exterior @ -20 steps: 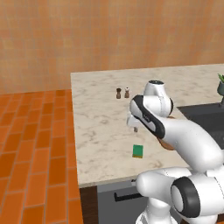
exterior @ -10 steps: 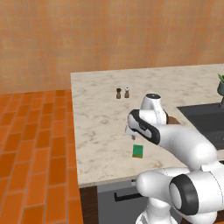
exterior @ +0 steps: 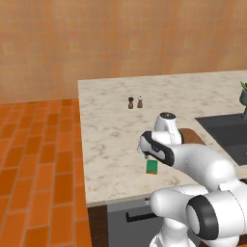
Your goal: Pick up the sponge from the counter and clean the cutting board by briefly scrubbing or pressing down on the cutting board. Once finished, release the sponge.
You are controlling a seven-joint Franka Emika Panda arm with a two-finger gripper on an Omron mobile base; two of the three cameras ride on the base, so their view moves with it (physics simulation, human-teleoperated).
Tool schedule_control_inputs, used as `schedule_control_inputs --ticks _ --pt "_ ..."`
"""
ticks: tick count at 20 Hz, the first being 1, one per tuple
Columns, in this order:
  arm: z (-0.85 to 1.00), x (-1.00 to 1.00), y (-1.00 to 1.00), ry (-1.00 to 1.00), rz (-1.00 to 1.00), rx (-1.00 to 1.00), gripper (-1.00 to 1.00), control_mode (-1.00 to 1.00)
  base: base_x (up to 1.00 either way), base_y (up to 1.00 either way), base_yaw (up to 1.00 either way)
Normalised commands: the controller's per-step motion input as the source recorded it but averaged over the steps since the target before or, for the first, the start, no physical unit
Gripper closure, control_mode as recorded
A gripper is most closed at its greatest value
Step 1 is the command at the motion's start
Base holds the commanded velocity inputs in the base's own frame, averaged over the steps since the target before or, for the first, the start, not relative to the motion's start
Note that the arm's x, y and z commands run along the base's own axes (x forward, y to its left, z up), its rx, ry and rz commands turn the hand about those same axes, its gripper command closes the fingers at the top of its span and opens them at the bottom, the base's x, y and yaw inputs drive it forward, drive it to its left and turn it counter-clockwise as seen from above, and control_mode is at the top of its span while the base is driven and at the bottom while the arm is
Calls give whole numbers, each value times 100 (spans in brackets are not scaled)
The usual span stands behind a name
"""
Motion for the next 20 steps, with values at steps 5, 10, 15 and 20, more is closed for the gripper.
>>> schedule_control_inputs --ticks 5,10,15,20 --pt "-22 1 0 0 -3 0 -100 -100 0 0 0" --pt "-23 0 0 0 0 0 -100 -100 0 0 0" --pt "-29 0 0 0 0 0 -100 -100 0 0 0" --pt "-6 4 5 0 0 0 -100 -100 0 0 0"
